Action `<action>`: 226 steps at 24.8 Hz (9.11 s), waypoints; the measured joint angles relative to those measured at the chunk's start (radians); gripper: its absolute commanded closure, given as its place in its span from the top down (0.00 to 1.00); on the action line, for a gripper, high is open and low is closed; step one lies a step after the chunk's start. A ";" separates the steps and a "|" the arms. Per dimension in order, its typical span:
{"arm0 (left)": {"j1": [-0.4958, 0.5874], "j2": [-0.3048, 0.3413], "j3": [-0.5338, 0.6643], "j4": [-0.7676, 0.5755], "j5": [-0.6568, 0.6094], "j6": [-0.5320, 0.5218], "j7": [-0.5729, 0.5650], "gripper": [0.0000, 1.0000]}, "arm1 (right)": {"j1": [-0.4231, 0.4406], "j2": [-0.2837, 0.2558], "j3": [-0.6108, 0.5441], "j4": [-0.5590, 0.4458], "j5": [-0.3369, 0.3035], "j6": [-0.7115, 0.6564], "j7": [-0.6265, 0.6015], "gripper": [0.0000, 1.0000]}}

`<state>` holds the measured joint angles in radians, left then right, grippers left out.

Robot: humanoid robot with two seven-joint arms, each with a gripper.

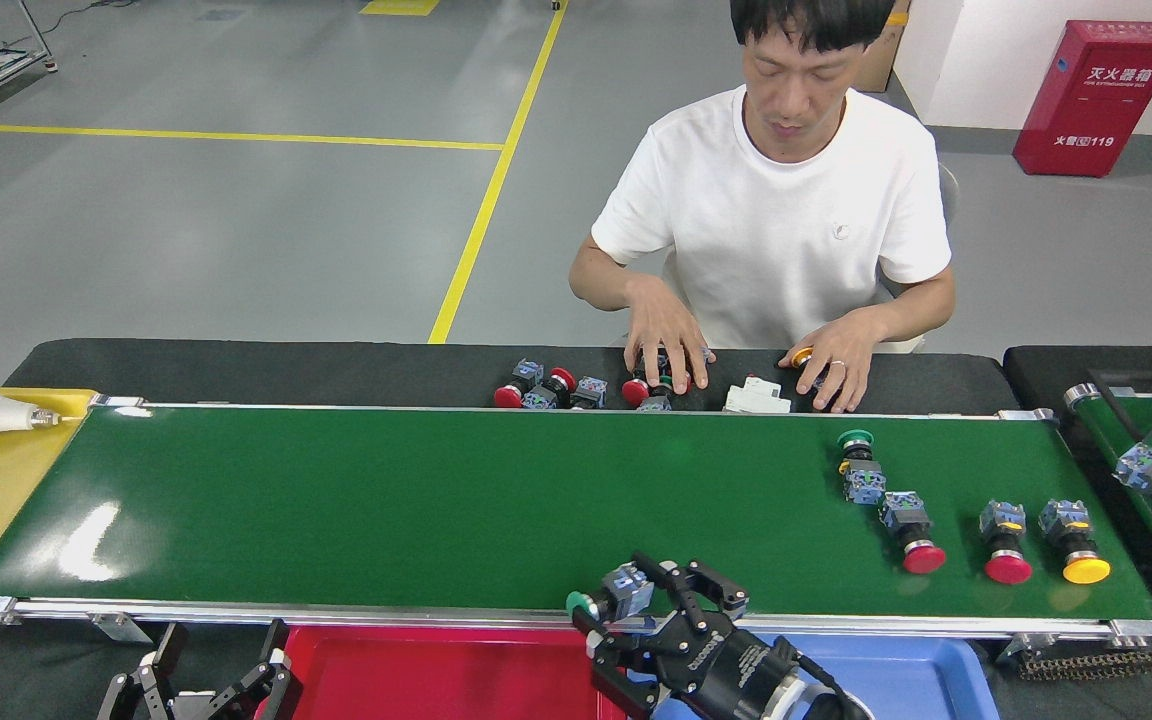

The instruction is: Pick switch part from conveyor to tray

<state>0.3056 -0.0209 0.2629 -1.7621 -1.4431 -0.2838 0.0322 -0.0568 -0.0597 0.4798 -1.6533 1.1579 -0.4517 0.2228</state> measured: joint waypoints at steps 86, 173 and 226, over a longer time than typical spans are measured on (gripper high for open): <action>-0.573 -0.041 -0.421 0.513 -0.337 -0.003 -0.110 1.00 | 0.184 0.091 -0.244 -0.021 -0.011 -0.317 0.070 1.00; -0.444 0.036 -0.072 0.434 -0.244 0.027 -0.098 1.00 | 0.233 -0.223 -0.458 -0.027 -0.157 -0.317 -0.074 0.32; -0.108 0.199 -0.327 0.032 -0.245 -0.152 0.000 0.82 | -0.090 0.037 -0.372 0.223 0.094 0.472 -0.050 0.46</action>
<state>0.1972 0.1785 -0.0637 -1.7299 -1.6876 -0.4357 0.0319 -0.1468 -0.0227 0.1082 -1.4307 1.2516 0.0203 0.1727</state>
